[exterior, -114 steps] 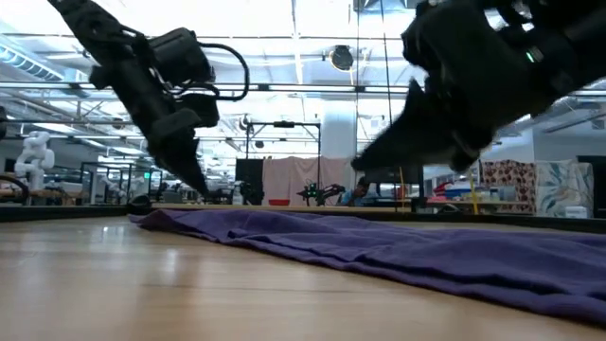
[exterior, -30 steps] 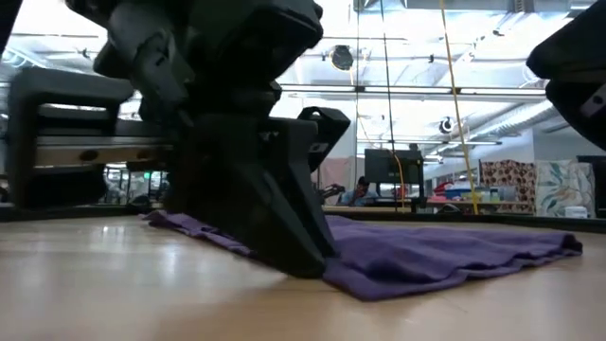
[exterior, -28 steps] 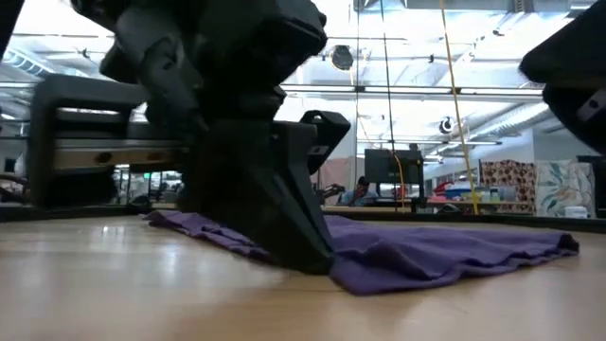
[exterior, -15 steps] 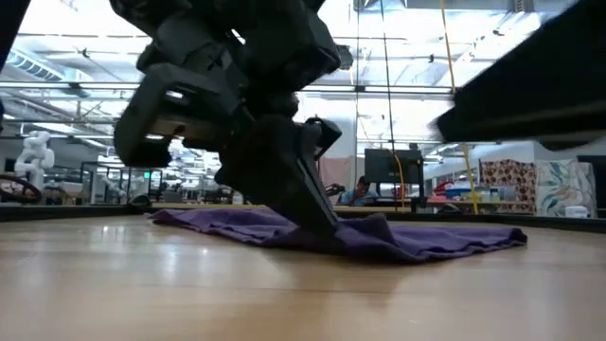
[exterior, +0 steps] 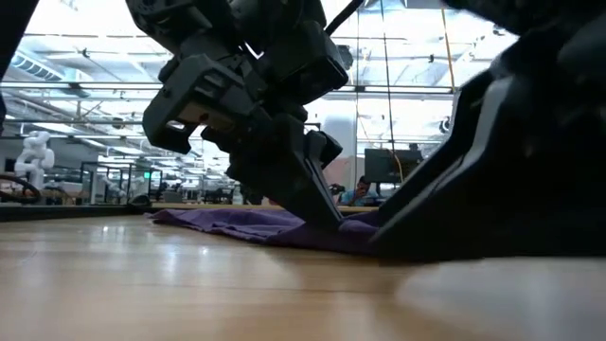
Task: Roll towel into tight, uniform cylinder
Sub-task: Fold the purple towel on the table
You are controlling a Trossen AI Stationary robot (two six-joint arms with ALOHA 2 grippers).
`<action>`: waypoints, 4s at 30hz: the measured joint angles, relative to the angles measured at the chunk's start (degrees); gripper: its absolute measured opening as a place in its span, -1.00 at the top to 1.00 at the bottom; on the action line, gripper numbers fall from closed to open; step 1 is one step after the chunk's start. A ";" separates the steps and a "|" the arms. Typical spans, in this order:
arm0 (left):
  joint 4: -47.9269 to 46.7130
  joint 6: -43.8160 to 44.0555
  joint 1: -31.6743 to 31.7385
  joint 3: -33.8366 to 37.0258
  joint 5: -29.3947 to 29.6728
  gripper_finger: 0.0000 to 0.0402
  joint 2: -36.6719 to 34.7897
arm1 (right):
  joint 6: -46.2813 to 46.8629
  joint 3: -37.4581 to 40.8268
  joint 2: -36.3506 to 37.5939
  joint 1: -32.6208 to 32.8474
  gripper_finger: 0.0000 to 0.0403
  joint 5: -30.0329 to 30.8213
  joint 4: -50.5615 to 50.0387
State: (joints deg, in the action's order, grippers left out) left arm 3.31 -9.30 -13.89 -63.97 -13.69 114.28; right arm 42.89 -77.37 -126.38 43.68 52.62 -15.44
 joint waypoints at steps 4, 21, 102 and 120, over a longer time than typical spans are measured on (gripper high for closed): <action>0.05 0.00 0.00 -0.03 -0.27 1.00 0.00 | 0.36 -0.34 -0.47 -0.23 -0.07 0.26 -0.32; 0.13 0.04 -0.05 -0.10 -0.42 1.00 -0.02 | -0.21 -1.11 0.28 -0.23 -0.07 2.57 -5.35; -46.22 3.33 -3.42 2.38 23.45 -0.07 -11.98 | 11.07 -5.59 1.58 4.63 0.99 -12.60 -25.75; -35.98 4.31 -3.50 20.86 27.95 0.09 -29.05 | 14.95 -5.59 12.73 10.66 1.00 -13.77 -43.62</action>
State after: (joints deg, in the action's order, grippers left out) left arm -32.67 -4.99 -17.39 -43.12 14.26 85.23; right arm 57.84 -82.96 -113.65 54.33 38.85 -59.06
